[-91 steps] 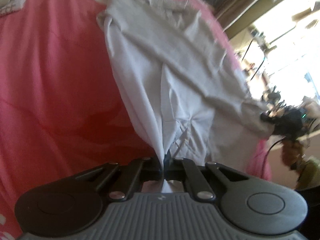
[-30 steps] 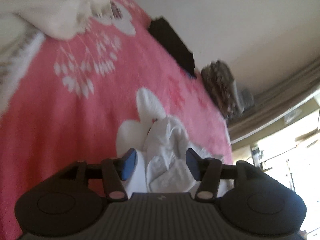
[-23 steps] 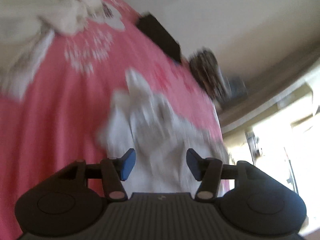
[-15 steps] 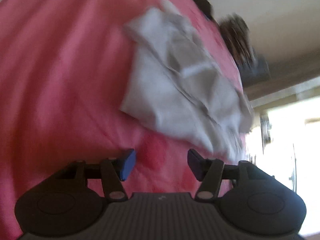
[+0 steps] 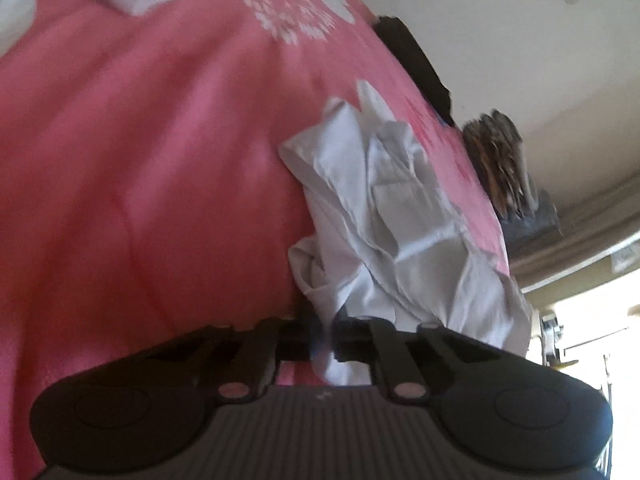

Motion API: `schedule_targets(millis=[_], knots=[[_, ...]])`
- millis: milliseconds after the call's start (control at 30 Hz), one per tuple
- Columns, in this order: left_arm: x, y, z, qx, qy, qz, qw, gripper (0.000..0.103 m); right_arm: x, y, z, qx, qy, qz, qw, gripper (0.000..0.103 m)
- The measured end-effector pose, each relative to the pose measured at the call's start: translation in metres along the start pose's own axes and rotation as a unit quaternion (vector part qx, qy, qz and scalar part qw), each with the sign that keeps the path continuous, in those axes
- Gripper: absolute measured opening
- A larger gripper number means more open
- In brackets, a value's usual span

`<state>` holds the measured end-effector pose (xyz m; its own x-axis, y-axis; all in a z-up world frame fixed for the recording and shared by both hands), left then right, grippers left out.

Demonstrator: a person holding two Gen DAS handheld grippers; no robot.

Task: Fold clothes

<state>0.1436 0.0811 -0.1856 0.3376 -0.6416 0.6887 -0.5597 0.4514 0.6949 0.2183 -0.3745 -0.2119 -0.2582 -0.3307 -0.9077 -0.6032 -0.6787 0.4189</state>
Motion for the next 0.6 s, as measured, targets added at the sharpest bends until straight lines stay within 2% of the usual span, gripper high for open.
schedule_targets(millis=[133, 267, 433, 600], knots=[[0.009, 0.023, 0.010, 0.012, -0.013, -0.005, 0.9998, 0.003, -0.012, 0.012, 0.008, 0.015, 0.019, 0.002, 1.000, 0.002], [0.011, 0.051, 0.026, -0.003, -0.019, 0.006, 0.9998, 0.003, -0.019, 0.037, 0.024, 0.015, 0.029, -0.002, 0.999, 0.001], [-0.005, 0.081, 0.073, -0.062, -0.035, -0.023, 0.9972, 0.003, 0.001, 0.072, 0.067, -0.011, 0.007, 0.023, 1.000, 0.001], [-0.031, 0.118, 0.133, -0.135, -0.066, -0.066, 0.9864, 0.003, 0.032, 0.116, 0.132, -0.050, -0.030, 0.066, 0.996, 0.001]])
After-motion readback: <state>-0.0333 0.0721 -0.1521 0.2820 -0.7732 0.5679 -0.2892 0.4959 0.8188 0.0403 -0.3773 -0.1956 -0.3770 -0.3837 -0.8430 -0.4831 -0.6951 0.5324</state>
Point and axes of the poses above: each gripper's, at about its wrist camera, not at the fingertips, and y roughly against the way its jaws point, x to its right, z to its underside, the point moved 10 cm from there along -y, roughly the way its jaws point, and after that the axes turned 10 degrees about -x, right-handed, at the moved point
